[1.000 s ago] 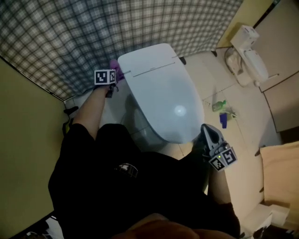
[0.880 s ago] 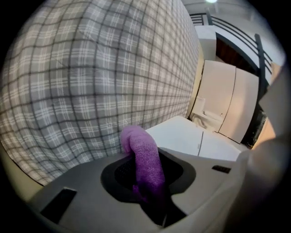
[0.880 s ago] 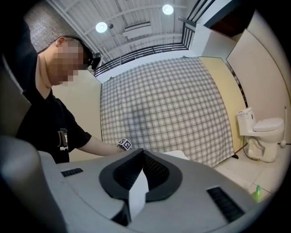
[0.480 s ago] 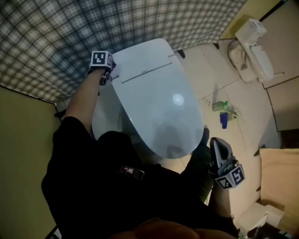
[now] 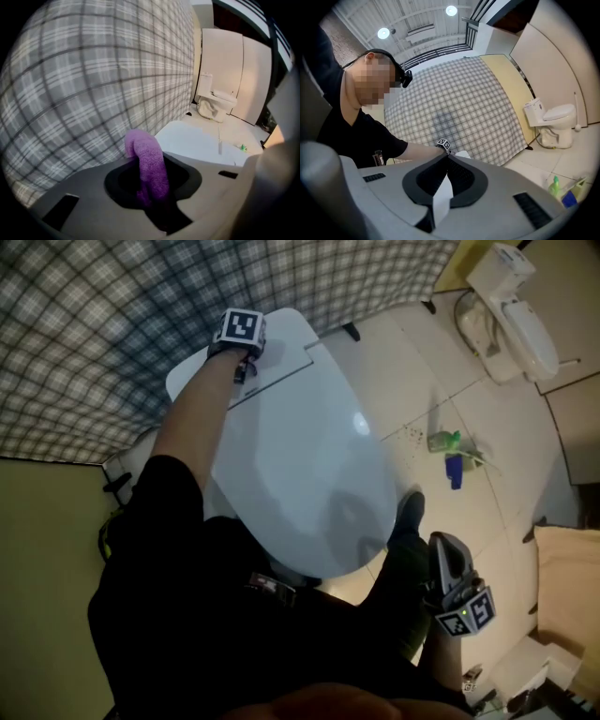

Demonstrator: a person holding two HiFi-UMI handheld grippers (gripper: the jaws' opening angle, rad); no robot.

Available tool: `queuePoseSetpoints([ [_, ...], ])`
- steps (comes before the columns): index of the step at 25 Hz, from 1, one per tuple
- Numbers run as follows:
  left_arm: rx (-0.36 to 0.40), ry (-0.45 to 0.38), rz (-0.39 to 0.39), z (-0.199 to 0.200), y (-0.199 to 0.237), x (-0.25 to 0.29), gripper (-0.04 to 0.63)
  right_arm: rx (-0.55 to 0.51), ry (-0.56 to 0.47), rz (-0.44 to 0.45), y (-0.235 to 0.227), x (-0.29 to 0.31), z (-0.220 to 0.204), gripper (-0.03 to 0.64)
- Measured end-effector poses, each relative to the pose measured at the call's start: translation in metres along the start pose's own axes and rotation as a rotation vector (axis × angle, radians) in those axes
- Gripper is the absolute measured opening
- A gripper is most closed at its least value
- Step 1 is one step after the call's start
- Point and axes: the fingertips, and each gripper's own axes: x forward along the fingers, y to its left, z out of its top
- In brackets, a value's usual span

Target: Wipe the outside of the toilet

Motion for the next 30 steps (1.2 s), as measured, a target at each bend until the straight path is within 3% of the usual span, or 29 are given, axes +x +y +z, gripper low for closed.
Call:
queuePoseSetpoints([
  [4, 0.014, -0.052, -0.015, 0.039, -0.045, 0.027, 0.089, 0.056, -0.01, -0.057, -0.038, -0.022, -0.012, 0.003],
  [9, 0.027, -0.118, 0.044, 0.069, -0.064, 0.032, 0.089, 0.106, -0.007, -0.093, -0.068, -0.044, -0.025, 0.003],
  [11, 0.033, -0.133, 0.035, 0.073, -0.074, 0.035, 0.089, 0.13, -0.014, -0.105, -0.072, -0.052, -0.028, 0.003],
  [13, 0.011, -0.161, -0.042, 0.075, -0.091, 0.035, 0.091, 0.135, -0.016, -0.11, -0.07, -0.058, -0.028, 0.003],
  [16, -0.06, -0.233, -0.22, 0.067, -0.12, 0.018, 0.091, 0.115, -0.015, -0.113, -0.061, -0.065, -0.019, 0.003],
  [18, -0.059, -0.291, -0.251, 0.061, -0.118, -0.007, 0.091, 0.097, -0.038, -0.117, -0.052, -0.071, -0.009, 0.003],
  [22, -0.092, -0.322, -0.227, 0.001, -0.056, -0.068, 0.091, 0.062, -0.087, -0.079, -0.018, -0.065, 0.011, 0.003],
  [26, -0.203, -0.286, -0.143, -0.102, 0.033, -0.119, 0.091, -0.038, -0.083, -0.01, 0.033, -0.041, 0.018, 0.003],
  [30, -0.284, -0.266, -0.128, -0.199, 0.073, -0.148, 0.091, -0.113, -0.073, 0.026, 0.067, -0.025, 0.005, 0.003],
])
